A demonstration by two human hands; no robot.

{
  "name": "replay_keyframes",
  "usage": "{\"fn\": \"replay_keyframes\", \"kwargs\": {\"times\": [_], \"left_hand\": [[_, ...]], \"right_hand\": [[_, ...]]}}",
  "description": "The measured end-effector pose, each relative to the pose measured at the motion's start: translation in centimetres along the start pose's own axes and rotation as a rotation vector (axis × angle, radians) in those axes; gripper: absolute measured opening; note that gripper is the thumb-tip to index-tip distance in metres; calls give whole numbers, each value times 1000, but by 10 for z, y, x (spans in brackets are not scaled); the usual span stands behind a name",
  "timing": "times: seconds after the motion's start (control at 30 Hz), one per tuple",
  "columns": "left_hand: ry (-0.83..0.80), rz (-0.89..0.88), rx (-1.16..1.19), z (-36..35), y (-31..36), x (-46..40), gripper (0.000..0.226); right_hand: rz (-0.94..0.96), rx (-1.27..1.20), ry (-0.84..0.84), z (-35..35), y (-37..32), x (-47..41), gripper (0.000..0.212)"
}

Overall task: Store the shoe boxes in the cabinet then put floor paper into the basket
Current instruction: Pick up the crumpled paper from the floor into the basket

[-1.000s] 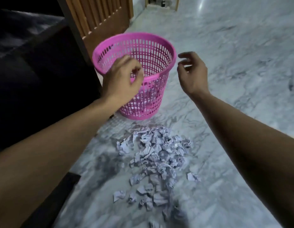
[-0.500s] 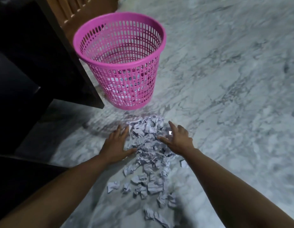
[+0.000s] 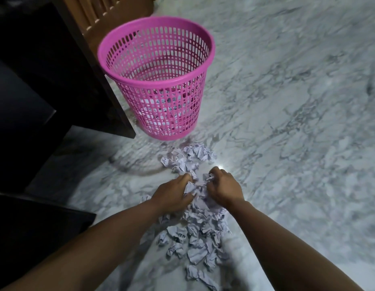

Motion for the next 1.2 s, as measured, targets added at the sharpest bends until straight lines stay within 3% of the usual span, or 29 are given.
{"fn": "replay_keyframes", "kwargs": {"times": [0.2,0.4,0.6,0.8,0.9,0.97,1.03,1.13,1.2], "left_hand": [[77,49,-84,24,7,3,38],[220,36,2,63,19,1,34],[582,-155,121,161,48,-6,29],[1034,-188,268,298,67,-47,33],[1176,-137,340,345,75,-83,30],[1168,-23,332,360,69,-109,28],[1023,165,264,364,55,-132,26],[657,431,166,353,42,-143,42],[631,438,124,343,46,-131,42]], "right_hand": [[-52,-113,110,28,4,9,21],[-85,-319,187,48,-8,6,44],[148,-595,408,122,-84,-16,35],[369,-736,609,218,-184,-71,19],[347,-674,616,251,-227,-117,36],[281,-561,519,265,-249,-142,53],[202,-407,383,274,-261,-160,65],[164,-243,340,287,-254,-164,60],[201,-260,424,289,-233,-152,51]]}}
Point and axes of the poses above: each hand's wrist, its own x-axis away from the middle knuckle, its own z-axis out of the back of the hand, y = z × x, the point moved 2 cm from there along -x, towards the middle knuckle, and after that the axes turned 2 degrees about y, right-handed, at the moved point
